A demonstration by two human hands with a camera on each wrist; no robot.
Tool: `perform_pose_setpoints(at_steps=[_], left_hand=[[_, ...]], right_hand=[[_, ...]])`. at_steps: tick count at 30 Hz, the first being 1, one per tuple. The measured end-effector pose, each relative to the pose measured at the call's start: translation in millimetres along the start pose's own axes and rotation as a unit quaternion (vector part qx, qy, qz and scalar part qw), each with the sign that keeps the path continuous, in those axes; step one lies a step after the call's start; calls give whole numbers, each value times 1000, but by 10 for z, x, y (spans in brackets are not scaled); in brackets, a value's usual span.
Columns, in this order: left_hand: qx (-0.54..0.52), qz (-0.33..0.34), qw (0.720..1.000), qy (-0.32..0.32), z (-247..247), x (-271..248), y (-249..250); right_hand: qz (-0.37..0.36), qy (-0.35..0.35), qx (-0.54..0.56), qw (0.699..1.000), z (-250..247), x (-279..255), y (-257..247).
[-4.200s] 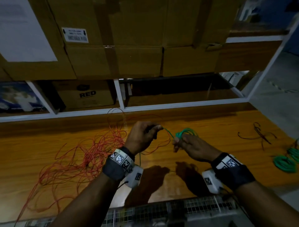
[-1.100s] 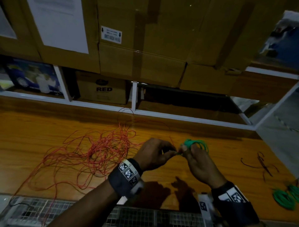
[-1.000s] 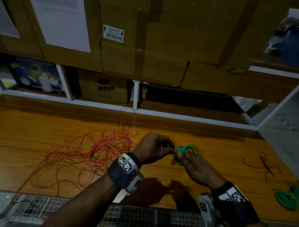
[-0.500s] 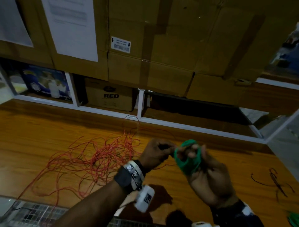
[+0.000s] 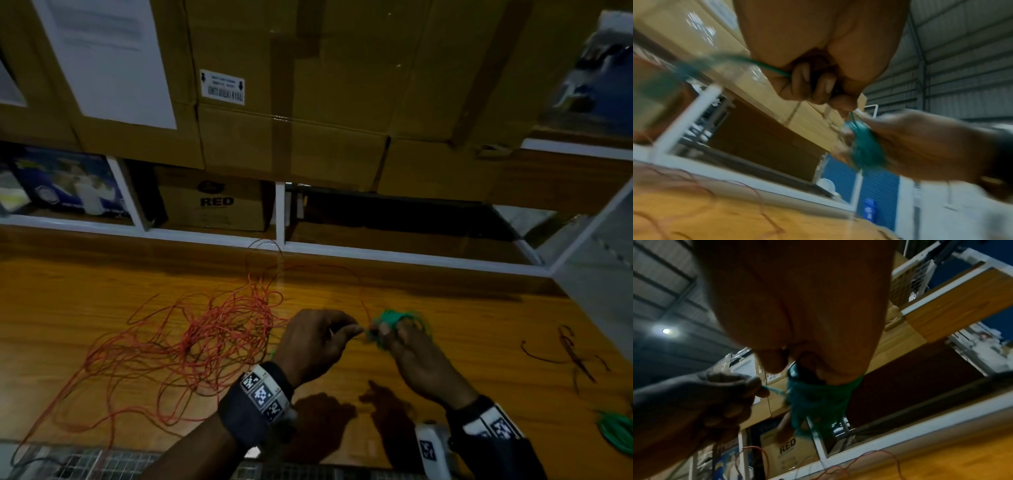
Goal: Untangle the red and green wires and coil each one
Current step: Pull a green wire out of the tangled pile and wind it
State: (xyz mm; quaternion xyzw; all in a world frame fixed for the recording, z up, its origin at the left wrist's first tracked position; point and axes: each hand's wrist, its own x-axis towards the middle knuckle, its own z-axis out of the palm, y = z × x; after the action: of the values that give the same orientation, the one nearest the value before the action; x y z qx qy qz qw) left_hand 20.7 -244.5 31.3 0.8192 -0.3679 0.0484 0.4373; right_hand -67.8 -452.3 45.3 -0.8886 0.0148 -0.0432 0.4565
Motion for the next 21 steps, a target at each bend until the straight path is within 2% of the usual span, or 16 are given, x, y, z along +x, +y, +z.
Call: perform_pose_setpoints(at_steps=[2,3,5,7,9,12,15,17,18,19,20,21], left_hand=[[3,5,1000,-24,-61,29,-52],[2,14,999,-49,-82,40,-64],[-14,27,995,-96,-115,67,-75],[-101,16,989,-109,-132,103,-90],[-224,-16,970,-92,-125,132,-81],[-315,-26,947,-58,-23,128,-49],[-357,-45,932,-44,146,76,2],[-324,-63,942,-54,277,6,4],[-303,-67,948,-68,335,-39,4],[-283,-68,953,-85,379,-82,7],[-261,-69,957,-104,398,-111,23],[-231,-70,963,-121,394,-124,42]], right_hand=[[34,-131,-22,991,47,-82,-15],[43,-169,-47,984,65,-102,-34],[51,-211,-59,974,89,-132,-98],[55,-224,41,972,85,-177,-186],[76,-201,197,957,47,-243,-269],[62,-148,387,908,-16,-289,-359],[21,-55,576,815,-73,-271,-532],[16,41,657,753,-130,-194,-620],[18,85,656,750,-149,-134,-624],[14,119,623,773,-156,-78,-607],[13,151,547,824,-143,-20,-561],[12,176,427,887,-113,21,-506]])
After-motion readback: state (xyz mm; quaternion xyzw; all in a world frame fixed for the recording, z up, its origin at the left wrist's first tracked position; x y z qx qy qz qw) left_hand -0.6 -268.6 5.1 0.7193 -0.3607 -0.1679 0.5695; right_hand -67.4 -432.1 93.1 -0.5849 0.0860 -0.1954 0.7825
